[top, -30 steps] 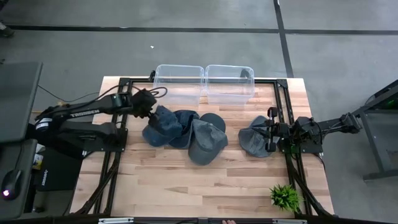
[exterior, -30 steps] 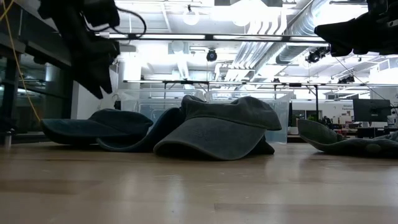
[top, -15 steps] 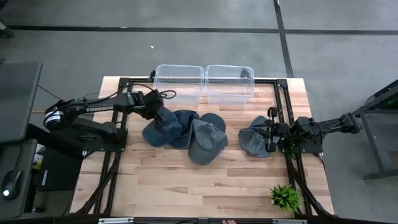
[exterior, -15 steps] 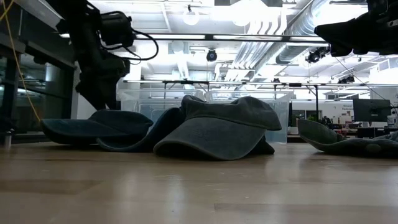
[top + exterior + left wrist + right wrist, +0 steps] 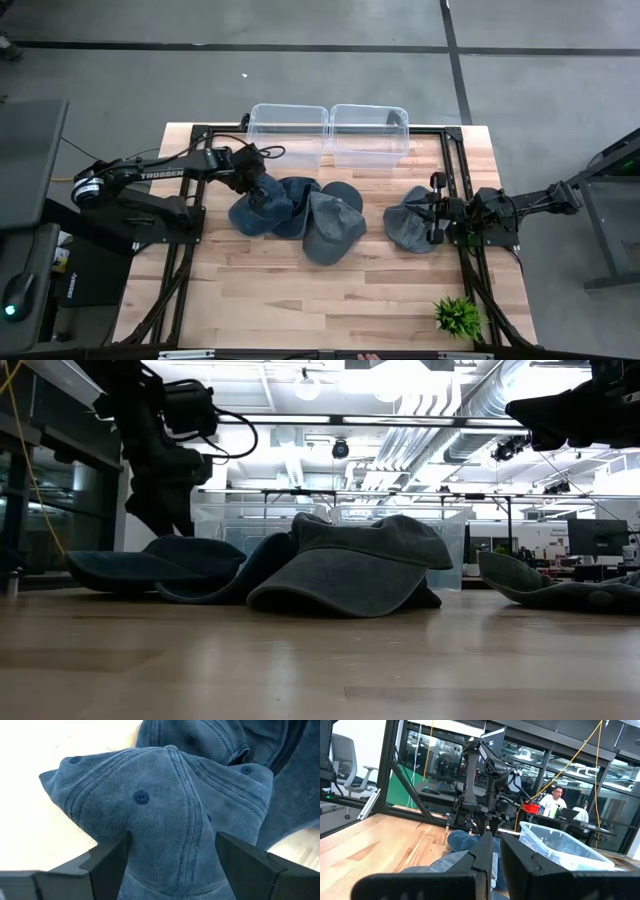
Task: Pick and place caps into container
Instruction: Put the left blue cap into the left transparent container
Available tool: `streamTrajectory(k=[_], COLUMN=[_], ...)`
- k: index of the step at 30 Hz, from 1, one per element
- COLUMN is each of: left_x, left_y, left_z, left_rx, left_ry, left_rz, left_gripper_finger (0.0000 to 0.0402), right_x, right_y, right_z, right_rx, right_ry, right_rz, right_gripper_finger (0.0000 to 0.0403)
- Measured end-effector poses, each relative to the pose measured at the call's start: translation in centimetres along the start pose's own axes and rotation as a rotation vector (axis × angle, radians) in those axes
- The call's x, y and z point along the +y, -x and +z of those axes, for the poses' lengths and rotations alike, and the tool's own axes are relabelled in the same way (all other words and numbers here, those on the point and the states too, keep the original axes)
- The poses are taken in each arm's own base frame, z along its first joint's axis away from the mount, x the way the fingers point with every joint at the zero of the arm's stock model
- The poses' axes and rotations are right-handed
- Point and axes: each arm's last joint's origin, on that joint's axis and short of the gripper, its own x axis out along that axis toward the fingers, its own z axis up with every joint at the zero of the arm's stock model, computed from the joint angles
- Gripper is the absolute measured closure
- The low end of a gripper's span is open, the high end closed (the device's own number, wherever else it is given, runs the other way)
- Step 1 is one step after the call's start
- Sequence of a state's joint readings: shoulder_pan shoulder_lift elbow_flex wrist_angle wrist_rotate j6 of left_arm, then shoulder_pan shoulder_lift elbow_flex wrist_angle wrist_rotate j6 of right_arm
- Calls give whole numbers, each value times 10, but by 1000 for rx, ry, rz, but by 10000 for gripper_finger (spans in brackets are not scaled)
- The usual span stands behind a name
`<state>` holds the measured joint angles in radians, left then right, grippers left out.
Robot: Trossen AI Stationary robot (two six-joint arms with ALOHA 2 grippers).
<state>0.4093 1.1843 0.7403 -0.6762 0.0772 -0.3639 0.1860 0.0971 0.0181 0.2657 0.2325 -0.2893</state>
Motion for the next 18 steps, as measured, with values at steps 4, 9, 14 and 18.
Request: streamTrajectory(k=[4,9,14,18], left_x=[-8,-19,-21,-22], left_y=[-1,-1,-9,-16], left_z=[-2,-6,-6,-6], left_rx=[1,-35,-39,-7], left_ry=[-30,-108,-137,-137], left_rz=[-22,38,119,113], left_gripper_finger=[110,110,110,110], right_x=[0,0,0,0], right_y=[0,0,0,0], right_z=[0,0,0,0], right_rx=[0,0,0,0], right_ry=[0,0,0,0], right_rz=[0,0,0,0], right_gripper_finger=[371,371,371,371])
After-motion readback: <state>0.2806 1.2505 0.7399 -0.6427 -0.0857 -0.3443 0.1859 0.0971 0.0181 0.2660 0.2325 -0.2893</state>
